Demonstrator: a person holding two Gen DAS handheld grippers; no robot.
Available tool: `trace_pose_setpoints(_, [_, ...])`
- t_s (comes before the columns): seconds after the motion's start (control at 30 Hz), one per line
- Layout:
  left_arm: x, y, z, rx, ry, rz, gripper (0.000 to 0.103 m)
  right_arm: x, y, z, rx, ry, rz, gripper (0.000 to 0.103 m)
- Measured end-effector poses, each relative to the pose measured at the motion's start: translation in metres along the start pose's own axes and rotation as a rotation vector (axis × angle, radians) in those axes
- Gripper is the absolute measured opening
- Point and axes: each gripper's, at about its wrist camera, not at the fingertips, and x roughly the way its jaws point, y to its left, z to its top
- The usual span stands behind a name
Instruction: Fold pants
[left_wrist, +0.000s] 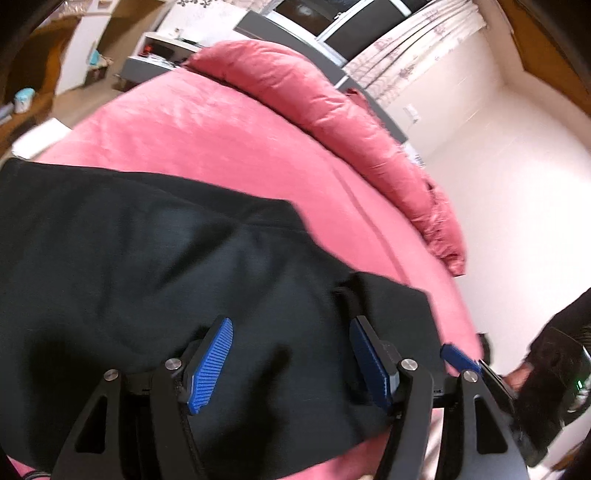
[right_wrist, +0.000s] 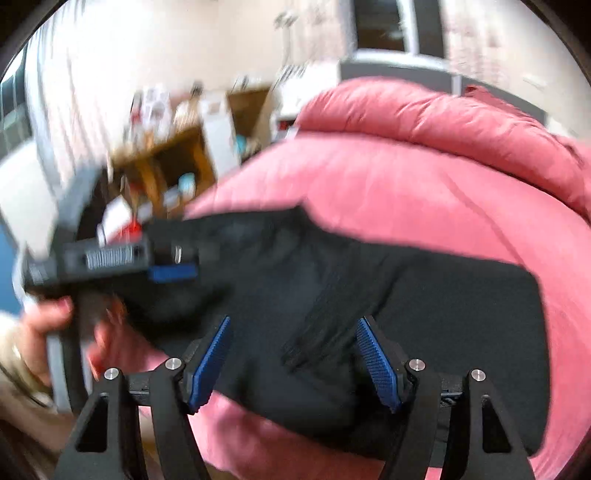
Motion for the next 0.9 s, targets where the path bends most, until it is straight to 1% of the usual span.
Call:
trace_pose_setpoints(0.07, [0.008,-0.015,0.002,0.01,0.002,-0.044,0.071,-0.014,-0.022,0.007,0.073,-0.069,-0.047,0.071])
trace_pose_setpoints(0.1, [0.013,-0.021,0.003,0.015,0.01,-0.057,0.071,-0.021,-0.042,0.011,0.129,-0.104,-0.09,0.071])
trace_pose_setpoints(0.13, [0.019,-0.028,0.004,0.021,0.023,-0.067,0.072,-0.023,-0.055,0.012,0.158,-0.114,-0.125,0.071])
trace_pose_setpoints(0.17, [0.031,-0.038,0.005,0.032,0.055,-0.076,0.072,-0.023,-0.067,0.013,0.183,-0.112,-0.163,0.071])
trace_pose_setpoints(0.2, [0.039,-0.044,0.005,0.039,0.082,-0.078,0.072,-0.021,-0.082,0.013,0.209,-0.1,-0.211,0.068])
trace_pose_setpoints(0.23, [0.047,-0.05,0.005,0.046,0.105,-0.078,0.072,-0.019,-0.098,0.01,0.237,-0.087,-0.249,0.064])
trace_pose_setpoints(0.3, [0.065,-0.063,0.004,0.068,0.141,-0.08,0.071,-0.01,-0.126,0.004,0.293,-0.047,-0.294,0.043])
trace_pose_setpoints(0.37, [0.078,-0.069,0.004,0.074,0.16,-0.052,0.07,-0.002,-0.142,-0.004,0.35,-0.023,-0.306,0.039])
trace_pose_setpoints(0.43, [0.088,-0.069,0.003,0.057,0.185,-0.046,0.07,-0.002,-0.158,-0.02,0.434,-0.024,-0.27,0.039])
trace_pose_setpoints(0.47, [0.093,-0.068,0.002,0.038,0.204,-0.05,0.07,-0.001,-0.161,-0.024,0.455,-0.02,-0.263,0.039])
trace_pose_setpoints(0.53, [0.101,-0.067,-0.001,0.022,0.229,-0.055,0.06,0.012,-0.161,-0.031,0.458,0.01,-0.254,0.039])
trace_pose_setpoints(0.57, [0.107,-0.068,-0.004,0.027,0.245,-0.061,0.045,0.018,-0.159,-0.032,0.445,0.023,-0.258,0.039])
trace_pose_setpoints(0.6, [0.113,-0.07,-0.008,0.041,0.272,-0.049,0.03,0.017,-0.158,-0.034,0.43,0.032,-0.265,0.039])
trace_pose_setpoints(0.63, [0.119,-0.073,-0.013,0.057,0.306,-0.03,0.026,0.023,-0.155,-0.036,0.399,0.052,-0.28,0.039])
trace_pose_setpoints(0.67, [0.12,-0.073,-0.015,0.064,0.313,-0.038,0.021,0.026,-0.153,-0.039,0.374,0.066,-0.294,0.039])
trace_pose_setpoints(0.73, [0.109,-0.079,-0.013,0.085,0.284,-0.055,0.018,0.027,-0.149,-0.038,0.336,0.076,-0.319,0.039])
trace_pose_setpoints(0.8, [0.085,-0.086,-0.009,0.115,0.215,-0.101,0.017,0.023,-0.153,-0.037,0.346,0.074,-0.314,0.039])
trace_pose_setpoints(0.83, [0.074,-0.089,-0.009,0.137,0.184,-0.104,0.017,0.021,-0.154,-0.037,0.364,0.065,-0.304,0.039])
trace_pose_setpoints(0.9, [0.065,-0.09,-0.012,0.178,0.16,-0.058,0.014,0.025,-0.156,-0.04,0.389,0.054,-0.293,0.039])
